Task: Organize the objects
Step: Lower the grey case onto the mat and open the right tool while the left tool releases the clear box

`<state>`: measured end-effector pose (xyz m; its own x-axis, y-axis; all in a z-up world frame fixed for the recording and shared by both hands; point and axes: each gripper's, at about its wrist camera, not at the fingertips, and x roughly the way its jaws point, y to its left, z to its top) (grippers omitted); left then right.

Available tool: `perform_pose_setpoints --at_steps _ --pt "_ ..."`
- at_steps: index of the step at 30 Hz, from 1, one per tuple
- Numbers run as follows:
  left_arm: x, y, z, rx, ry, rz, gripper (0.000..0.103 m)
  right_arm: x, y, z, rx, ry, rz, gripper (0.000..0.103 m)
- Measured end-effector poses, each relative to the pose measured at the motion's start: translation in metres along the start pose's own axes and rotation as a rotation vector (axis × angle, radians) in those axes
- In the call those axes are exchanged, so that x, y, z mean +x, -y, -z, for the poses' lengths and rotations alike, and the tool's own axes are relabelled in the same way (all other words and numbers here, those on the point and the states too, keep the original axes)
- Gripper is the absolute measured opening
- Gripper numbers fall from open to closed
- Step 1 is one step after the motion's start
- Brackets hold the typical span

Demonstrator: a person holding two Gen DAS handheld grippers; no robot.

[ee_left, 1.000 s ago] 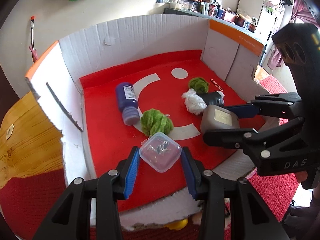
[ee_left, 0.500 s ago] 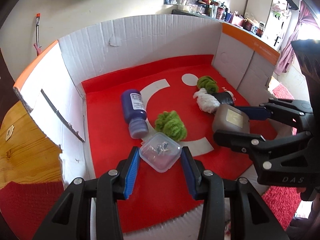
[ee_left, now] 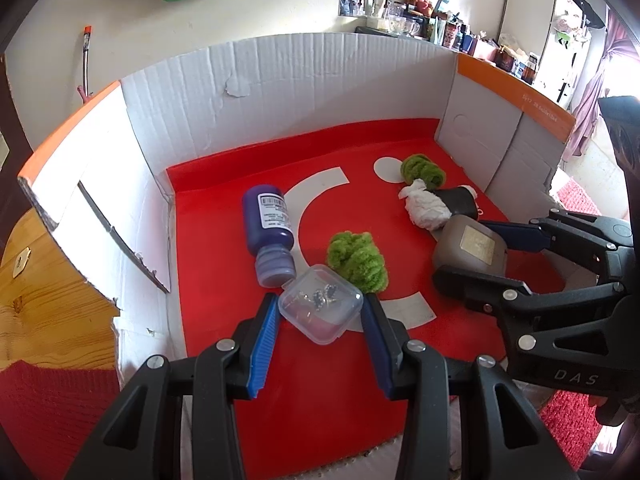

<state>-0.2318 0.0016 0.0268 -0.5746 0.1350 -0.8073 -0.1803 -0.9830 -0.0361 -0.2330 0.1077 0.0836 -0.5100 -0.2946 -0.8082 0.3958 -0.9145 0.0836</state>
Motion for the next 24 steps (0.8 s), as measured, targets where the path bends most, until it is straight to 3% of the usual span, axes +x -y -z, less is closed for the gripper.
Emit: perform_pose_setpoints --at_steps 24 --pt "-0.0047 -0.0040 0.0013 -0.015 0.004 0.000 0.048 -0.0019 0.0011 0.0000 -0.001 0.005 -0.012 0.055"
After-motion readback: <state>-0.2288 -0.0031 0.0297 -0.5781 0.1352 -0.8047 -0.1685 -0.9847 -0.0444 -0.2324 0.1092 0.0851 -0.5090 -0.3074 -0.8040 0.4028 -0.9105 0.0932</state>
